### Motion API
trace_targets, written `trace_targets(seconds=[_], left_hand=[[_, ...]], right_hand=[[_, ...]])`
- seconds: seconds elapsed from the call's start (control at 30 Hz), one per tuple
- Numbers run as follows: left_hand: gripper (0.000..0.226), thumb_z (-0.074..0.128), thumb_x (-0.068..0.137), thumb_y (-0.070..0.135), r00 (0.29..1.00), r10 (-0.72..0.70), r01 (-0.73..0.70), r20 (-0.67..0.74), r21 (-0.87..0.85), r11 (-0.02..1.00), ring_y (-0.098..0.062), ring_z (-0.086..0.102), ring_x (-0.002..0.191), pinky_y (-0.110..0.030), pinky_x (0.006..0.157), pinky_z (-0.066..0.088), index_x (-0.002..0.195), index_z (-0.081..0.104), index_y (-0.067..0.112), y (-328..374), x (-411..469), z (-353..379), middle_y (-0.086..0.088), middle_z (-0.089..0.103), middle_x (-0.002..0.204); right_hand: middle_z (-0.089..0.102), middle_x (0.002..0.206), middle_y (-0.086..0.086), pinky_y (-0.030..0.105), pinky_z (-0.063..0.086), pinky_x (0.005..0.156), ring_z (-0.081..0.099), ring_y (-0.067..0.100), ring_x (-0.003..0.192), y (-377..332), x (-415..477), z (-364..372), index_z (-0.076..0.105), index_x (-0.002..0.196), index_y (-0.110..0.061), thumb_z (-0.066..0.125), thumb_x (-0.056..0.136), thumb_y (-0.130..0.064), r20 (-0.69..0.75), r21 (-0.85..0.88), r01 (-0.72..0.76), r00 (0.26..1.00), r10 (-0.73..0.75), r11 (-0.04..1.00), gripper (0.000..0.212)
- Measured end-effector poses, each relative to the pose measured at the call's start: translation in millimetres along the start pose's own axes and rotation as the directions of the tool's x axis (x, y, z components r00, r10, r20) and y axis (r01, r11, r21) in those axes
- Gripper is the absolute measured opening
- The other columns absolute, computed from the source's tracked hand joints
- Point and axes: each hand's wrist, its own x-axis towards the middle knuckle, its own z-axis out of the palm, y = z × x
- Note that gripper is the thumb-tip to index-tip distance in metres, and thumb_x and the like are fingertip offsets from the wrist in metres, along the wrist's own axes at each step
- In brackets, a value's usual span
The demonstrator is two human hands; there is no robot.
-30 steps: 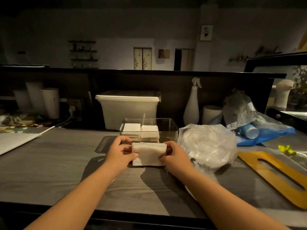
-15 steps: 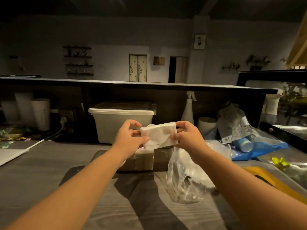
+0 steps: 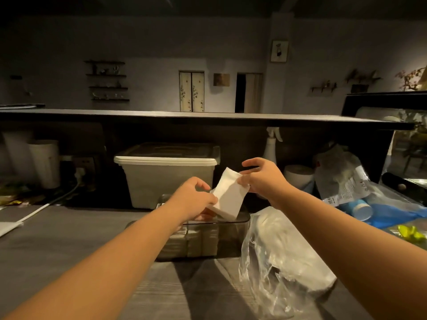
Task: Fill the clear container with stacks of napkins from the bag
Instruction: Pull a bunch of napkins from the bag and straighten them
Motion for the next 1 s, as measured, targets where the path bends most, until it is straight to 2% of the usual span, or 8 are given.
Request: trace_targets(seconds=[0.1, 0.23, 0.3, 0.37, 0.5, 0.7, 0.83, 1.0], left_hand=[[0.022, 0.068, 0.091, 0.016, 0.999, -0.021, 0.017, 0.033, 0.127, 0.992, -0.022, 0.072, 0.087, -0.026, 0.063, 0.058, 0.107, 0.054, 0.021, 5.2, 2.4, 2.4, -0.011, 0.066, 0.106], [0.023, 0.072, 0.088, 0.020, 0.997, -0.057, 0.040, 0.059, 0.256, 0.966, -0.018, 0.067, 0.084, -0.024, 0.060, 0.053, 0.103, 0.054, 0.021, 7.3, 6.1, 6.3, -0.009, 0.065, 0.103], [0.027, 0.074, 0.086, 0.020, 0.993, -0.084, 0.057, 0.080, 0.296, 0.954, -0.022, 0.067, 0.093, -0.032, 0.076, 0.059, 0.103, 0.053, 0.021, 6.8, 8.5, 9.0, -0.009, 0.064, 0.105], [0.032, 0.076, 0.084, 0.021, 0.990, -0.101, 0.061, 0.097, 0.346, 0.936, -0.025, 0.064, 0.102, -0.041, 0.093, 0.056, 0.107, 0.053, 0.019, 5.9, 10.7, 11.7, -0.008, 0.062, 0.108], [0.038, 0.076, 0.084, 0.025, 0.984, -0.114, 0.044, 0.138, 0.429, 0.902, -0.024, 0.061, 0.106, -0.041, 0.098, 0.053, 0.115, 0.054, 0.019, 5.4, 16.2, 16.3, -0.006, 0.061, 0.112], [0.043, 0.073, 0.086, 0.030, 0.977, -0.131, 0.015, 0.171, 0.551, 0.834, -0.023, 0.058, 0.105, -0.036, 0.094, 0.051, 0.122, 0.055, 0.017, 6.8, 20.7, 19.2, -0.005, 0.059, 0.116], [0.033, 0.065, 0.090, 0.027, 0.968, -0.150, -0.004, 0.201, 0.610, 0.793, -0.020, 0.059, 0.098, -0.034, 0.090, 0.051, 0.121, 0.058, 0.016, 7.2, 22.6, 19.6, -0.006, 0.061, 0.114], [0.017, 0.060, 0.091, 0.027, 0.951, -0.166, -0.054, 0.261, 0.669, 0.741, -0.017, 0.056, 0.082, -0.028, 0.072, 0.045, 0.104, 0.060, 0.016, 8.0, 25.3, 19.3, -0.003, 0.058, 0.092]], right_hand=[[0.066, 0.114, 0.001, 0.031, 0.056, 0.086, 0.064, 0.019, 0.105, 0.6, 11.0, 5.4, 0.059, 0.123, -0.020, 0.073, 0.087, -0.006, 0.055, -0.104, 0.021, 0.998, -0.015, 0.994, 0.042], [0.066, 0.111, -0.002, 0.020, 0.051, 0.075, 0.063, 0.013, 0.098, 1.5, 16.7, 10.6, 0.062, 0.119, -0.022, 0.073, 0.088, -0.006, 0.160, -0.327, 0.114, 0.985, -0.064, 0.938, 0.037], [0.066, 0.112, -0.003, 0.017, 0.049, 0.074, 0.062, 0.013, 0.100, 3.8, 18.1, 12.9, 0.063, 0.121, -0.021, 0.071, 0.088, -0.004, 0.259, -0.457, 0.207, 0.961, -0.093, 0.865, 0.038], [0.065, 0.117, -0.001, 0.019, 0.050, 0.079, 0.061, 0.014, 0.104, 5.2, 18.3, 15.8, 0.062, 0.123, -0.021, 0.068, 0.089, -0.001, 0.348, -0.536, 0.283, 0.932, -0.097, 0.795, 0.040], [0.063, 0.125, 0.000, 0.027, 0.050, 0.095, 0.059, 0.018, 0.115, 4.7, 20.1, 19.0, 0.061, 0.126, -0.021, 0.065, 0.091, 0.000, 0.457, -0.613, 0.387, 0.885, -0.091, 0.689, 0.041], [0.065, 0.121, 0.002, 0.026, 0.054, 0.090, 0.062, 0.020, 0.106, 10.7, 23.5, 27.5, 0.061, 0.129, -0.022, 0.062, 0.089, 0.002, 0.521, -0.670, 0.437, 0.853, -0.040, 0.600, 0.047], [0.064, 0.118, 0.001, 0.032, 0.056, 0.092, 0.061, 0.021, 0.102, 11.6, 23.3, 36.7, 0.062, 0.127, -0.022, 0.060, 0.089, 0.001, 0.557, -0.709, 0.481, 0.830, -0.008, 0.516, 0.045], [0.059, 0.102, -0.003, 0.028, 0.053, 0.083, 0.059, 0.020, 0.094, 16.8, 21.1, 44.8, 0.064, 0.123, -0.021, 0.064, 0.089, -0.002, 0.587, -0.731, 0.511, 0.809, 0.037, 0.452, 0.039]])
